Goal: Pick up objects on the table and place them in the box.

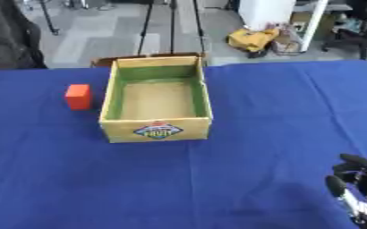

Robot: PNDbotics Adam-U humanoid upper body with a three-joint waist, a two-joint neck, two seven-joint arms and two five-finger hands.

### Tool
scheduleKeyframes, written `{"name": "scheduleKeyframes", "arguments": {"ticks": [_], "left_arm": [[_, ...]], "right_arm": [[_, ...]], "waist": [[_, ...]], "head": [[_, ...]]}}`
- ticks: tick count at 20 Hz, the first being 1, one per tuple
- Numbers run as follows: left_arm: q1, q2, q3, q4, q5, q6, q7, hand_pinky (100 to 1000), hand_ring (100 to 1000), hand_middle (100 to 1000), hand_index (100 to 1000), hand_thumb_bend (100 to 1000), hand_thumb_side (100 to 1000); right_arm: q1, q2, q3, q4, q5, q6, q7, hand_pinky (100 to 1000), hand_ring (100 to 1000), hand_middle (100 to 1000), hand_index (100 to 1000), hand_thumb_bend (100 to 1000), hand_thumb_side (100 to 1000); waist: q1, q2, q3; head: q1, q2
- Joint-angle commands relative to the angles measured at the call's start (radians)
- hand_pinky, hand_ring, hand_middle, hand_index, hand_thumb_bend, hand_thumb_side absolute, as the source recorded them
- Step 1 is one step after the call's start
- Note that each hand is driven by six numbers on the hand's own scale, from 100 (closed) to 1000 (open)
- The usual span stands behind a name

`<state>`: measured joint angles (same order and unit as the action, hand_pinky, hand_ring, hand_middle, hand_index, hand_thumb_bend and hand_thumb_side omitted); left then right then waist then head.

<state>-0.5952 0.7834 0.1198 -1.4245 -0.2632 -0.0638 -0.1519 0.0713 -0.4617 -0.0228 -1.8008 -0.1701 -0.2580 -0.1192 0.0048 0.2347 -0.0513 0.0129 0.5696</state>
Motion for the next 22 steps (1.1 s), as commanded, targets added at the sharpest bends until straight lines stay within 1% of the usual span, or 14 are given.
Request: {"name": "scheduleKeyframes", "arguments": {"ticks": [1,5,8,11,16,19,22], "left_arm": [[-0.048,0.025,-0.011,0.01,-0.023,0.002,-0.02,557,676,634,747,658,100],[-0.158,0.033,-0.065,0.096,-0.089,-0.001,-0.085,578,694,665,777,742,100],[-0.257,0.03,-0.107,0.194,-0.151,-0.014,-0.134,588,703,680,792,783,100],[-0.348,0.006,-0.133,0.308,-0.23,-0.028,-0.161,595,706,685,796,813,100],[-0.458,-0.054,-0.136,0.489,-0.387,-0.047,-0.169,610,713,691,802,820,130],[-0.496,-0.08,-0.122,0.571,-0.445,-0.054,-0.179,616,717,695,807,823,145],[-0.518,-0.095,-0.112,0.617,-0.481,-0.061,-0.185,623,722,707,812,825,152]], "right_arm": [[0.0,-0.018,-0.001,-0.02,0.003,0.003,-0.001,776,539,597,794,557,444],[-0.002,-0.02,0.003,-0.021,0.002,0.003,0.004,776,539,597,794,556,444],[-0.002,-0.023,0.007,-0.021,0.001,0.003,0.008,776,539,597,794,557,445],[-0.001,-0.025,0.009,-0.022,0.001,0.003,0.01,776,539,597,794,558,445],[-0.006,-0.028,0.015,-0.023,0.001,0.004,0.015,776,539,596,794,560,447],[-0.01,-0.03,0.018,-0.023,0.003,0.004,0.018,777,539,596,794,560,447],[-0.014,-0.032,0.021,-0.023,0.004,0.005,0.02,777,540,596,794,561,449]], "waist": [[0.002,-0.014,-0.002],[0.003,-0.017,-0.011],[0.004,-0.017,-0.025],[0.006,-0.015,-0.039],[0.014,-0.01,-0.061],[0.019,-0.005,-0.071],[0.023,0.0,-0.08]], "head": [[0.0,-0.006],[0.003,-0.005],[0.007,-0.007],[0.007,-0.009],[0.015,-0.01],[0.019,-0.013],[0.024,-0.014]]}}
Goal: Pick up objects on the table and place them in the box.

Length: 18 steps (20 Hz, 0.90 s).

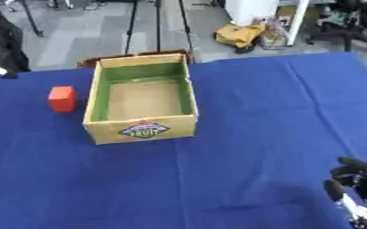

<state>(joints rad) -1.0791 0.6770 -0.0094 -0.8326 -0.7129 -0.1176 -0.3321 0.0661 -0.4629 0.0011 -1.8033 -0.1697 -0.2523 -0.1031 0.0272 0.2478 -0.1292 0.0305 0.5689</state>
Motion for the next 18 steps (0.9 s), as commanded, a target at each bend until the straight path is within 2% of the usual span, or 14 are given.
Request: {"name": "scheduleKeyframes", "arguments": {"ticks": [1,18], "left_arm": [[-0.039,0.008,0.019,0.034,-0.04,-0.009,-0.006,624,723,709,812,825,152],[-0.029,-0.017,0.028,0.064,-0.046,-0.01,-0.06,627,714,689,807,826,144]], "right_arm": [[-0.01,-0.032,-0.002,-0.021,0.004,-0.001,0.004,777,540,596,794,561,449],[-0.031,-0.032,0.007,-0.023,0.009,0.0,0.012,777,542,593,795,577,450]], "waist": [[0.002,-0.011,-0.005],[0.019,0.015,-0.046]], "head": [[0.007,-0.014],[0.02,-0.029]]}}
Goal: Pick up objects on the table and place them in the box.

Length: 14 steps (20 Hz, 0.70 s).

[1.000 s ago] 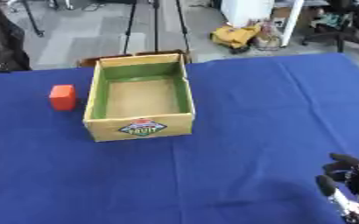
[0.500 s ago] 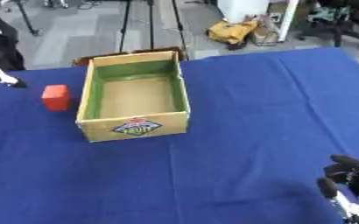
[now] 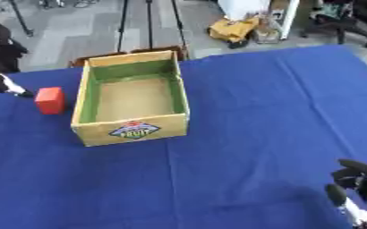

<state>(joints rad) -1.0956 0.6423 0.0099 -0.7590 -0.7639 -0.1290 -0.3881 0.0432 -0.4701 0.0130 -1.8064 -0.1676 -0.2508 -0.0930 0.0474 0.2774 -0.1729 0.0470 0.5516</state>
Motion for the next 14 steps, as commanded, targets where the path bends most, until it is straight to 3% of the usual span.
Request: {"name": "scheduleKeyframes", "arguments": {"ticks": [1,14], "left_arm": [[-0.011,0.018,0.009,-0.009,0.005,0.003,-0.005,627,714,689,807,826,144],[-0.003,0.014,0.009,-0.019,0.001,-0.002,0.041,658,754,731,807,819,116]], "right_arm": [[-0.009,-0.025,-0.005,-0.019,0.008,-0.002,0.002,777,542,593,795,578,450],[-0.02,-0.018,-0.002,-0.018,0.018,0.0,0.002,777,543,590,795,590,452]], "waist": [[0.0,-0.013,-0.003],[0.016,0.013,-0.019]], "head": [[0.004,-0.012],[0.001,-0.023]]}}
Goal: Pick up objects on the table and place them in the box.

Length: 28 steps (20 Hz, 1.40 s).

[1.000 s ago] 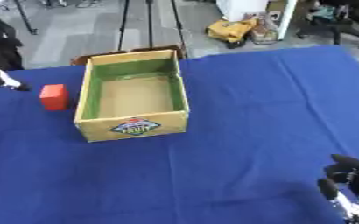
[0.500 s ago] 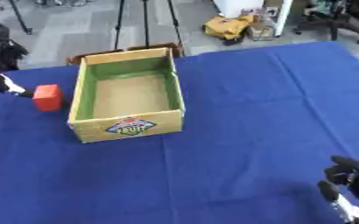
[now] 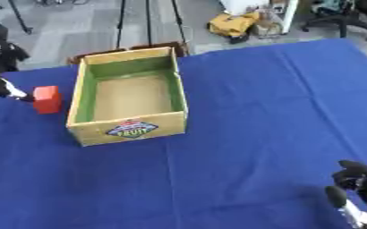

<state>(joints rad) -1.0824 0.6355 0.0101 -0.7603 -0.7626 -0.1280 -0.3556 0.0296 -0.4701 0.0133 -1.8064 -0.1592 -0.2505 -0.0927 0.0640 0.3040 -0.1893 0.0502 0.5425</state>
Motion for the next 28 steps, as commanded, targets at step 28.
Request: {"name": "scheduleKeyframes", "arguments": {"ticks": [28], "left_arm": [[-0.009,0.011,0.008,-0.018,-0.022,0.014,-0.03,664,724,686,793,755,100]], "right_arm": [[-0.025,0.0,0.0,-0.009,0.038,0.001,-0.004,779,546,588,796,602,458]], "waist": [[0.034,0.044,-0.025]], "head": [[0.047,-0.03]]}}
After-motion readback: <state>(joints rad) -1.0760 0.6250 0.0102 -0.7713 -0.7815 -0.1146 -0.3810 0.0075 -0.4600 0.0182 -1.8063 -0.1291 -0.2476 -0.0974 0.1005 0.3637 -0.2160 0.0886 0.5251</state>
